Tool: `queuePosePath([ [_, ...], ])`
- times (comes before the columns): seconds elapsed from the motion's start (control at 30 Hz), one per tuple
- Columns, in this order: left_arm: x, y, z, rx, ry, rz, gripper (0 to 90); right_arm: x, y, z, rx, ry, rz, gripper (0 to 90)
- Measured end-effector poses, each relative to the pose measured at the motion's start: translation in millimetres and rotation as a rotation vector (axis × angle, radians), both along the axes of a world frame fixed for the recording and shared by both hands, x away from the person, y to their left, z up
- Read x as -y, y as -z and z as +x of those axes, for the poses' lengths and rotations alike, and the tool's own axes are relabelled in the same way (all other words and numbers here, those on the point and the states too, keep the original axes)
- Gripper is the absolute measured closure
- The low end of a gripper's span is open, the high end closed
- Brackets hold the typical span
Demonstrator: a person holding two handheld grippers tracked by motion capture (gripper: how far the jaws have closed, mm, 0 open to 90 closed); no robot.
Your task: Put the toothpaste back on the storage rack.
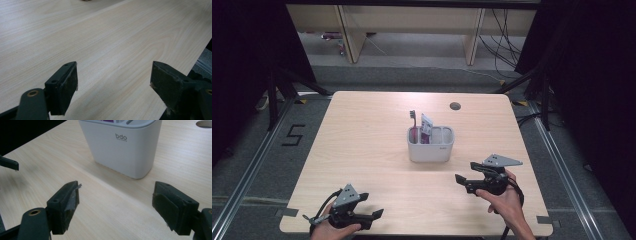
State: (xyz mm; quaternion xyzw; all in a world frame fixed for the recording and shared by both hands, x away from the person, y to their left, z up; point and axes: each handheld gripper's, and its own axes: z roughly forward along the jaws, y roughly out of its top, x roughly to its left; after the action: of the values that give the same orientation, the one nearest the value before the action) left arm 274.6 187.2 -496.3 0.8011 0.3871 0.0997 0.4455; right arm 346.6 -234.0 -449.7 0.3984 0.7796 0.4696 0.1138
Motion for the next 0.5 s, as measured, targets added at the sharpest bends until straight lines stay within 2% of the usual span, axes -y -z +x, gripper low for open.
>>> queuePosePath([
  [0.03, -0.4, 0.0, 0.0, 0.0, 0.0, 0.004, 21.6, -1.3, 0.6, -3.2, -0.035, 0.014, 0.012, 22.2],
  [0.1, 0.0, 0.2, 0.1, -0.001, -0.007, 0.001, 21.6, -0.8, 4.5, -3.4, 0.001, -0.002, -0.009, 22.2],
  [0.13, 0.0, 0.0, 0.1, 0.0, -0.006, 0.004, 21.6, -2.4, 5.5, -5.8, -0.022, 0.001, 0.002, 22.2],
  [0.17, -0.1, 0.0, 0.1, 0.002, -0.001, 0.002, 21.6, -2.4, 7.1, -5.7, -0.007, -0.007, -0.01, 22.2],
  [0.2, -0.4, 0.0, 0.0, 0.004, 0.003, 0.005, 21.6, -3.5, 7.1, -8.2, -0.026, -0.006, 0.0, 22.3],
  [0.23, -0.5, 0.1, 0.0, 0.004, 0.003, 0.005, 21.6, -3.4, 8.1, -8.8, -0.011, -0.007, -0.016, 22.3],
  [0.33, -0.4, 0.3, -0.1, 0.002, -0.007, 0.001, 21.6, -4.2, 12.8, -12.2, -0.012, -0.016, -0.032, 22.2],
  [0.4, -0.5, 0.1, -0.2, 0.002, -0.002, 0.005, 21.6, -5.1, 16.3, -13.9, -0.03, -0.032, -0.021, 21.9],
  [0.43, -0.5, 0.2, 0.0, 0.002, 0.001, 0.005, 21.6, -6.3, 18.8, -16.9, -0.047, -0.015, -0.012, 21.9],
  [0.47, -0.3, 0.2, -0.2, 0.001, -0.001, 0.008, 21.6, -4.4, 19.7, -16.5, -0.027, -0.021, -0.038, 21.6],
  [0.5, -0.1, 0.4, 0.0, 0.002, -0.001, 0.007, 21.6, -4.4, 21.7, -18.0, -0.037, -0.02, -0.04, 21.1],
])
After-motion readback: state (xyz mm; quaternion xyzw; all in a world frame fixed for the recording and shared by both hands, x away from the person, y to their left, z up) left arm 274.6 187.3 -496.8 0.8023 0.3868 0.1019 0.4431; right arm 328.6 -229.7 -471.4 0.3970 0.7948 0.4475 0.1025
